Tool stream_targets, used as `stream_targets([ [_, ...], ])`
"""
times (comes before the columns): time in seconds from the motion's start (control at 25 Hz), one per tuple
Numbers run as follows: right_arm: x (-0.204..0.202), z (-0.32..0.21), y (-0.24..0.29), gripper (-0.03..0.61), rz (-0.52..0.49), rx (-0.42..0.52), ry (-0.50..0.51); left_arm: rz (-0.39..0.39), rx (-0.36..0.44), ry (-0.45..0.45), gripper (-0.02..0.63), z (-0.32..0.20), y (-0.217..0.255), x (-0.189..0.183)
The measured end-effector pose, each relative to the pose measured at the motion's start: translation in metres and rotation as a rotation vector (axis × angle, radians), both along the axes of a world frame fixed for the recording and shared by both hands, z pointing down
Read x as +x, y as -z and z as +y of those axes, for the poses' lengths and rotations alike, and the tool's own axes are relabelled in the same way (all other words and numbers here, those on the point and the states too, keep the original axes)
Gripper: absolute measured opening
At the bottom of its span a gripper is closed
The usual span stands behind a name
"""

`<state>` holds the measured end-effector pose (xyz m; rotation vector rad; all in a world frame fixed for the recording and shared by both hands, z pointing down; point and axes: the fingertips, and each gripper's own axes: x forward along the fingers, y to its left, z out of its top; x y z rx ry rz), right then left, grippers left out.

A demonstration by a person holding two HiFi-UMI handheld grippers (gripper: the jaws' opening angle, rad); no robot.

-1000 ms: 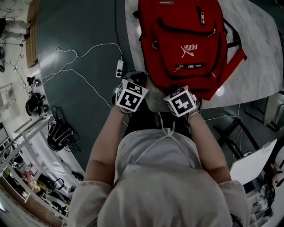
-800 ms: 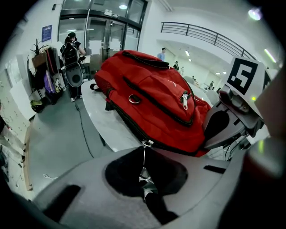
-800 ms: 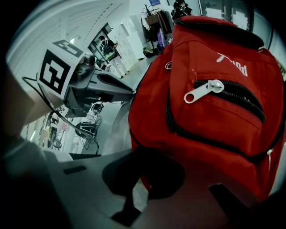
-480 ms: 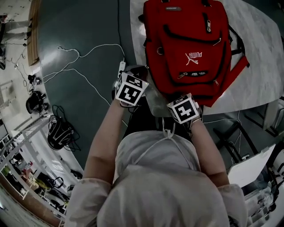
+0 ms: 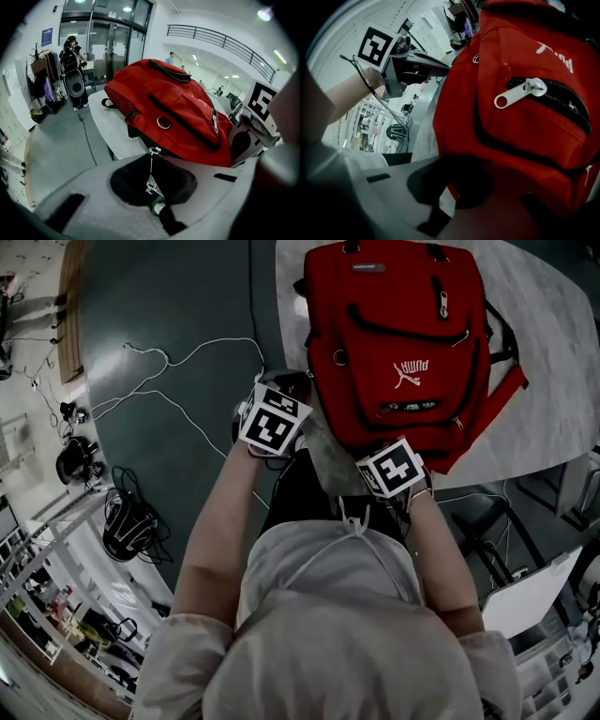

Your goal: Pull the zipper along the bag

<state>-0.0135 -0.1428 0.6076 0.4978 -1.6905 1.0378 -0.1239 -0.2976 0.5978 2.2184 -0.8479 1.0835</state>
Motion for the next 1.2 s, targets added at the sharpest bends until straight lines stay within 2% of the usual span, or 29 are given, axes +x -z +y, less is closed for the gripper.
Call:
stream_targets([
  [0.2, 0.000, -0.001, 0.000, 0.026, 0.002, 0.018, -0.010, -0.003, 0.022, -0.013, 0.021, -0.020, 0.004, -0.003],
  [0.36, -0.008, -0.003, 0.001, 0.026, -0.035, 0.017, -0.010, -0.009, 0.061, -0.001, 0.020, -0.038, 0.007, -0.006],
  [0.6, -0.008, -0.005, 0.004, 0.026, -0.050, 0.023, -0.034, -0.024, 0.040, -0.013, 0.021, -0.047, 0.005, -0.005],
  [0.8, -0.009, -0.003, 0.002, 0.026, -0.055, 0.026, -0.037, -0.005, 0.039, 0.023, 0.021, -0.045, 0.005, -0.005],
  [1.0, -0.003, -0.004, -0.003, 0.026, 0.003, 0.068, -0.032, -0.008, 0.116, 0.042, 0.023, -0.046, 0.001, -0.005],
  [1.12, -0.007, -0.003, -0.001, 0.026, -0.008, 0.100, -0.034, -0.009, 0.184, 0.092, 0.058, -0.044, -0.002, -0.008],
  [1.2, -0.006, -0.005, 0.000, 0.028, 0.009, 0.123, -0.031, -0.008, 0.215, 0.113, 0.131, -0.042, 0.001, -0.011],
])
